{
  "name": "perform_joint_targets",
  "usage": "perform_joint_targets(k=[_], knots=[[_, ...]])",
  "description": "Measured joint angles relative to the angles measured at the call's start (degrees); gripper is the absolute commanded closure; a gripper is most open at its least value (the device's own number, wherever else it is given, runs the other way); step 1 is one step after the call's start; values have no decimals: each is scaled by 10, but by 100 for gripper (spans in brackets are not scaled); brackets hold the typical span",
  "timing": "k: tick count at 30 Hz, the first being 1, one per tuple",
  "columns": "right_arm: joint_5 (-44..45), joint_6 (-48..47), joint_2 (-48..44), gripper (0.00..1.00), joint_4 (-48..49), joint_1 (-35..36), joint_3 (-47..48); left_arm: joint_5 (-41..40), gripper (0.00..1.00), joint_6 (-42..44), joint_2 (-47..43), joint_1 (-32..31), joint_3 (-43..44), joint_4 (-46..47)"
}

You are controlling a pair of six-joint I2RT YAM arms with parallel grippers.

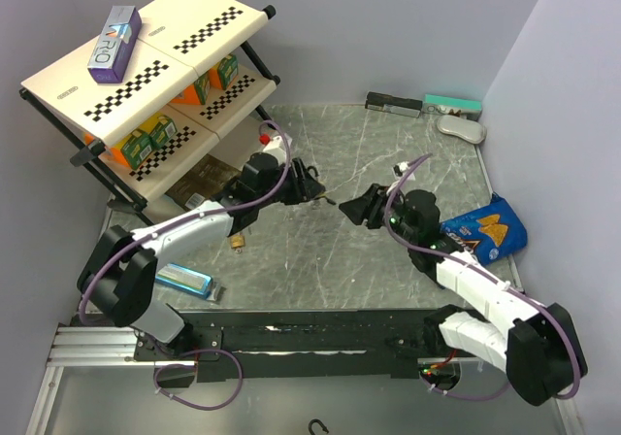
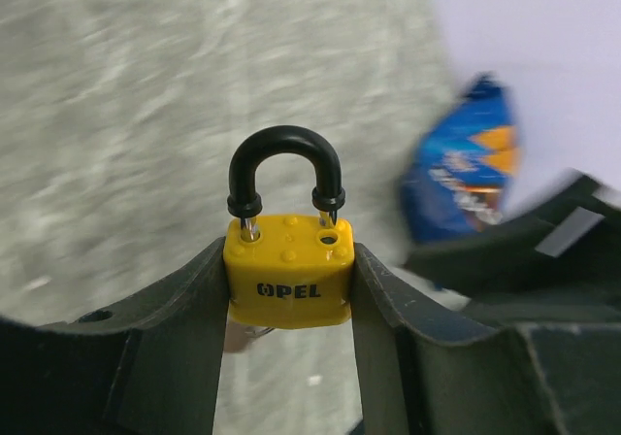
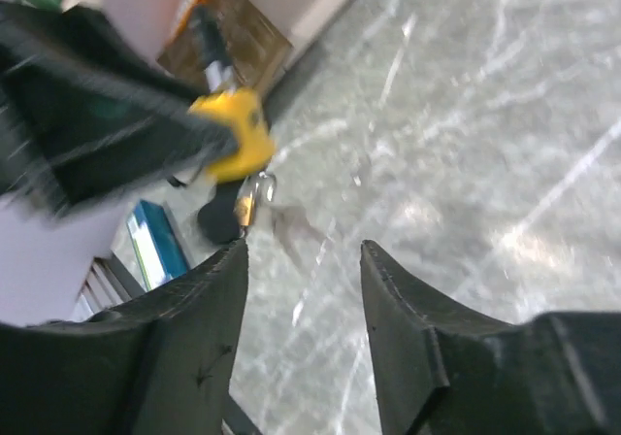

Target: Unlock with the key

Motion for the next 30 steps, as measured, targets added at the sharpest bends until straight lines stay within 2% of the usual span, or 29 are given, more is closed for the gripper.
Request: perform_joint_targets(k=[6,13,21,25,30], knots=[[2,-23,-50,33,-38,0,-12,7,99,31,21,31,0,-43],[-35,-47,-91,32,-63,-1,9,129,99,101,2,33,-7,-19],[-133,-63,-80,33,-54,0,82,290,99,176,-112,33,-59,-7],[-159,-65,-56,34,-44,7,106,329,99,196,-134,35,-59,-7],[-163,-71,-23,35,-43,42,116,340,99,211,-135,36,-59,-20]])
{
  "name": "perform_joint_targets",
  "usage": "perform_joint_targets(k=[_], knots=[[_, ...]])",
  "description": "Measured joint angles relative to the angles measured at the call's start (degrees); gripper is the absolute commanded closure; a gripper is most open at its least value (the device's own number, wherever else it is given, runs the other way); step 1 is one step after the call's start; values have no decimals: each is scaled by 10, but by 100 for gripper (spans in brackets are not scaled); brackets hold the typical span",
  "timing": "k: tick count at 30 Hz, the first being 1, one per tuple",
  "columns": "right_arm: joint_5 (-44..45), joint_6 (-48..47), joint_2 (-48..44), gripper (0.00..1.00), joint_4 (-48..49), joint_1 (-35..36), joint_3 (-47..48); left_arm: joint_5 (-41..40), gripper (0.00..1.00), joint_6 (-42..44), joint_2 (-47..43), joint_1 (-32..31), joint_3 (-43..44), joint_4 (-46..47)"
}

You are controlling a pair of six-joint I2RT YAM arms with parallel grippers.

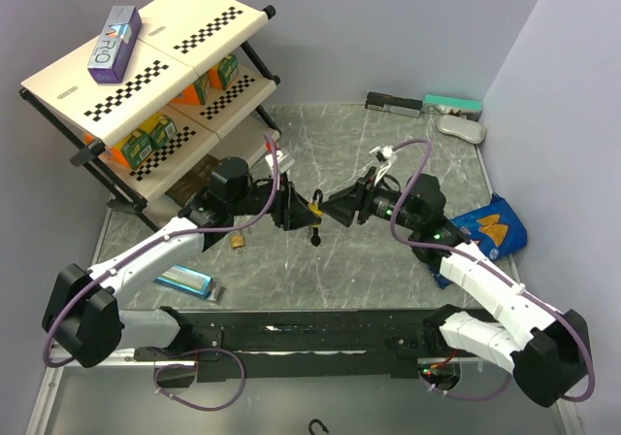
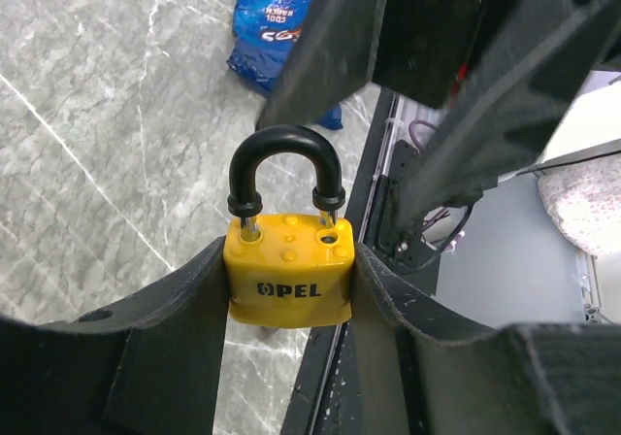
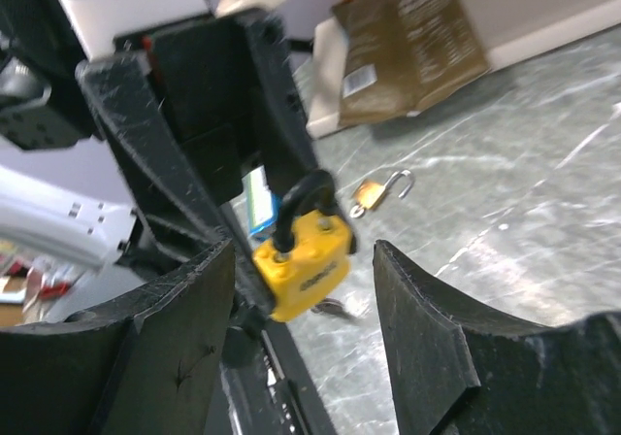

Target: Unlock with the key

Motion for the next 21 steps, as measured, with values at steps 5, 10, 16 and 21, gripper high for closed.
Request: perform_joint_targets(k=[5,10,16,21], knots=[[7,-10,18,37,-4,33,11,0,99,12,0,1,0,-9],[70,-14,25,41,-23,42,28,4,99,18,-4,1,-2,-13],[171,-14,14,41,-68,35,21,10,99,26,-20,4,-11,-16],[219,-23,14,40,-91,22,21,43,99,22,-22,4,-17,1]])
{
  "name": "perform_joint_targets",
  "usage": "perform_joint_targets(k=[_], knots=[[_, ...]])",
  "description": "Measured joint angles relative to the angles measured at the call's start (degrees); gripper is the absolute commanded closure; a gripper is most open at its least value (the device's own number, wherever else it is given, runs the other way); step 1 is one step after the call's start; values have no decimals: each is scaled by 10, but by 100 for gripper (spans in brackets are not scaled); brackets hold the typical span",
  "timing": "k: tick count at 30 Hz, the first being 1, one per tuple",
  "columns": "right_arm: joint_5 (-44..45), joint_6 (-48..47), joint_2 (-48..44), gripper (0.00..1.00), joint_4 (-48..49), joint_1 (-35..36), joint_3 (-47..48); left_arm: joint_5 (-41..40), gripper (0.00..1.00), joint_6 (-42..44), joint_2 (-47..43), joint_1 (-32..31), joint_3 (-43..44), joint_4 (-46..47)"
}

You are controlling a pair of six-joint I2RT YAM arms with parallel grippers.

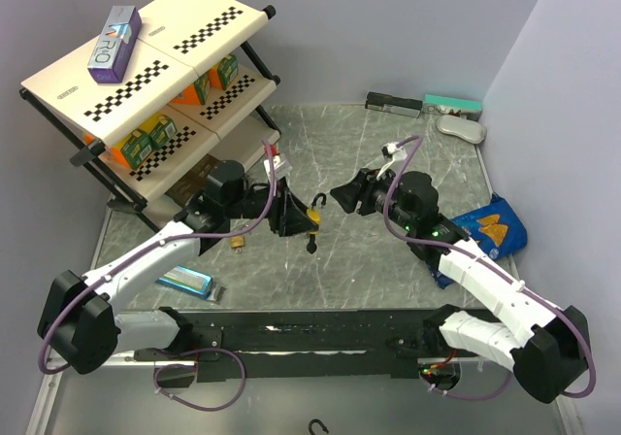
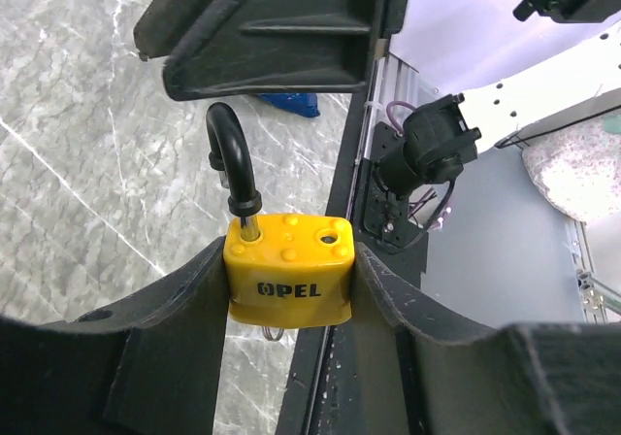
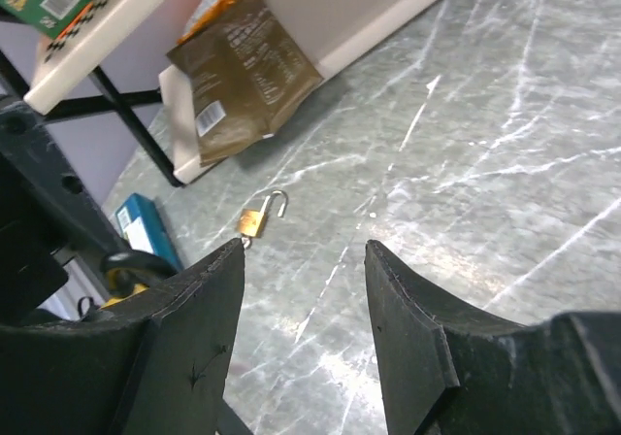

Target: Unlock with the key

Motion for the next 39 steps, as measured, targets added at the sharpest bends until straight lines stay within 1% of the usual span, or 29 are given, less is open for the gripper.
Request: perform_joint_targets(k=[2,3,5,8,11,13,16,21,26,34,39], knots=[[4,0,0,38,-3,-2,0,2,99,1,0,0,0,1],[4,1,-5,36,-4,-2,0,-16,99,2,0,0,0,-5],[3,4,-9,35,-4,-2,0,-28,99,4,-1,0,0,-10],[-10,28,-39,35,-5,-2,0,-90,99,15,-3,-2,0,-36],[-36,66,-55,36,31,-1,-3,-155,99,28,-5,-13,0,-58],[-49,87,-48,36,60,4,-6,-196,99,38,-10,-29,0,-74],[-66,117,-9,36,94,19,-8,-235,99,47,-19,-50,0,-88],[-76,146,63,37,124,40,-8,-258,99,51,-28,-54,0,-92],[-82,170,106,37,163,47,-7,-264,99,51,-29,-54,0,-90],[-118,209,163,40,248,47,-5,-236,99,45,-29,-54,0,-84],[-127,217,174,40,260,47,-3,-223,99,40,-28,-54,0,-80]])
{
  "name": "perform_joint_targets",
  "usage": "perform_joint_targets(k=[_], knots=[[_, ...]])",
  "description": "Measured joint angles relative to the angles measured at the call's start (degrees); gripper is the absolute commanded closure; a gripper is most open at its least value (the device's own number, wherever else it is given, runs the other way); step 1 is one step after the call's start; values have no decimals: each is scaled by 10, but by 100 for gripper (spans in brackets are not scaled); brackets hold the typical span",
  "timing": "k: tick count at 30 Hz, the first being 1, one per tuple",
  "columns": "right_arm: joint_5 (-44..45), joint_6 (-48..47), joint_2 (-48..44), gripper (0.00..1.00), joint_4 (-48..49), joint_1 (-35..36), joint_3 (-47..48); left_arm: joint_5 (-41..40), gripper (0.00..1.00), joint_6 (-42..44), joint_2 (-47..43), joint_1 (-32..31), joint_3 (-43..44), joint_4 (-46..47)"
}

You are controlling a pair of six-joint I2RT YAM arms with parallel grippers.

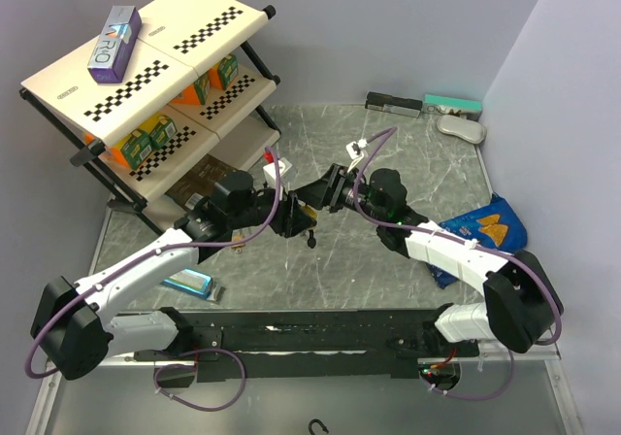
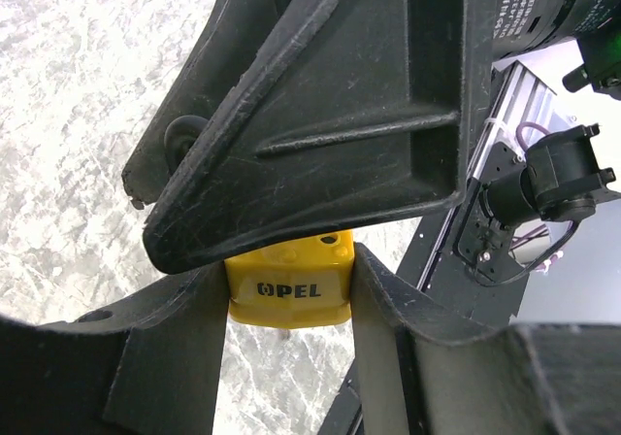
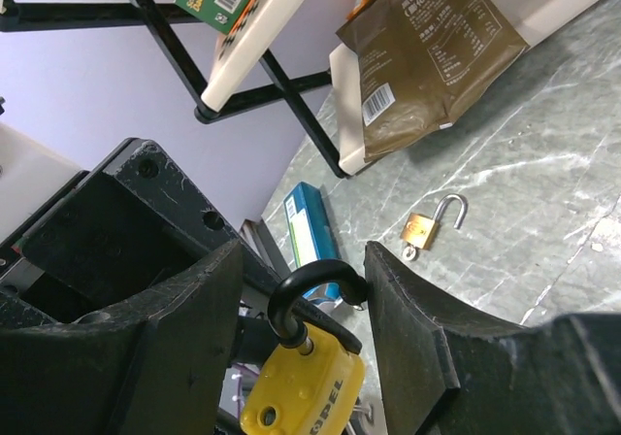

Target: Unlock with the key

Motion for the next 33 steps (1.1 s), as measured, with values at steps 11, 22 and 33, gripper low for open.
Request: perform_joint_targets(k=[11,22,33], knots=[[11,-26,-58,30,-25,-38,-20,-61,99,-17,-12,-1,-7,2],[74,-112,-215,28,-119,-91,-73,-166,99,-144,-71,-10,-71,-108],[106,-157,-293,27,-181,-103,-110,-199,99,-271,26,-54,-65,-248]])
